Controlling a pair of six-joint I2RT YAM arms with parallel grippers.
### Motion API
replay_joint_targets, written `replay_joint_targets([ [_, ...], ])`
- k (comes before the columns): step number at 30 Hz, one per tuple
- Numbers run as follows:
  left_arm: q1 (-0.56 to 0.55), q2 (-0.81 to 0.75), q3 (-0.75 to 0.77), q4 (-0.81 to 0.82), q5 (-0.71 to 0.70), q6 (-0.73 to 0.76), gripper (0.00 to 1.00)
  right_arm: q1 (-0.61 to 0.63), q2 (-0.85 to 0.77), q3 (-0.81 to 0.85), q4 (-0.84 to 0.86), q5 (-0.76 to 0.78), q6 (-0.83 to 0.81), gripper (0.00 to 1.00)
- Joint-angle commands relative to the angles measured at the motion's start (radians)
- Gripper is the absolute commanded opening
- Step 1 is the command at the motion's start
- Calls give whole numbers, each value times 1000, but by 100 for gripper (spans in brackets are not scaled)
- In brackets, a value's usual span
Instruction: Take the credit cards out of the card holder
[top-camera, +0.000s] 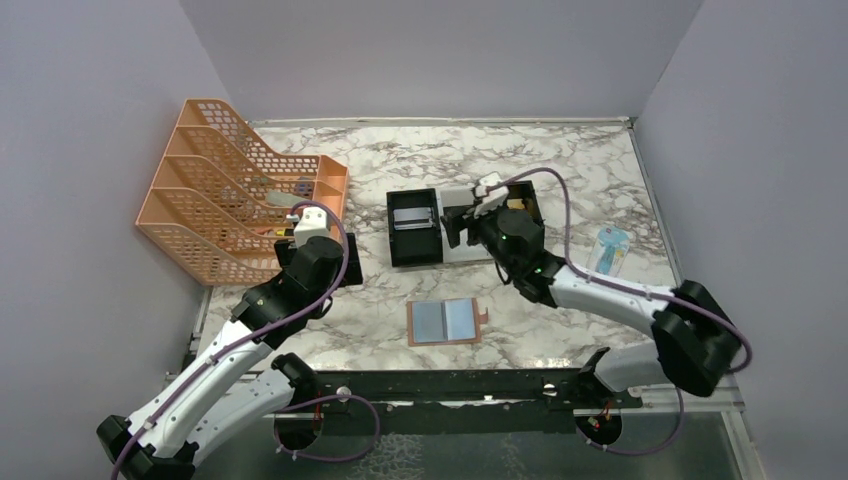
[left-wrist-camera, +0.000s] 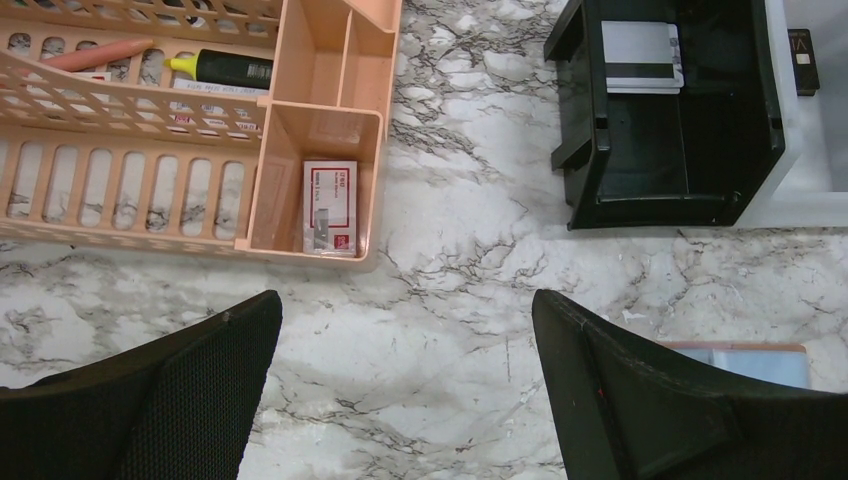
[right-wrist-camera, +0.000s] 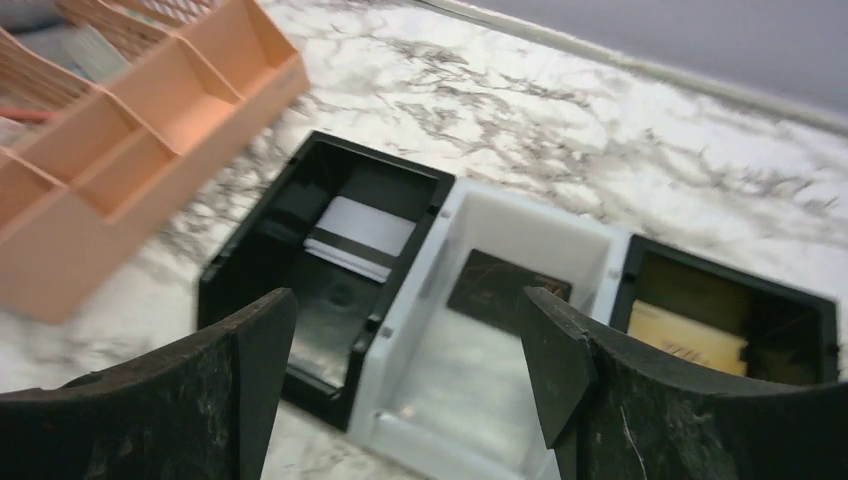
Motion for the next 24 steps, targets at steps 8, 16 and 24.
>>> replay_joint_targets([
  [8,6,45,5,-12,6,6,99,25,-350,-270,-321,-367,654,70],
  [16,8,70,7,-12,3,4,99,271,-189,-134,-595,-33,686,66],
  [24,8,58,4,-13,0,-1,99,395,6,36,-733,160,775,64],
])
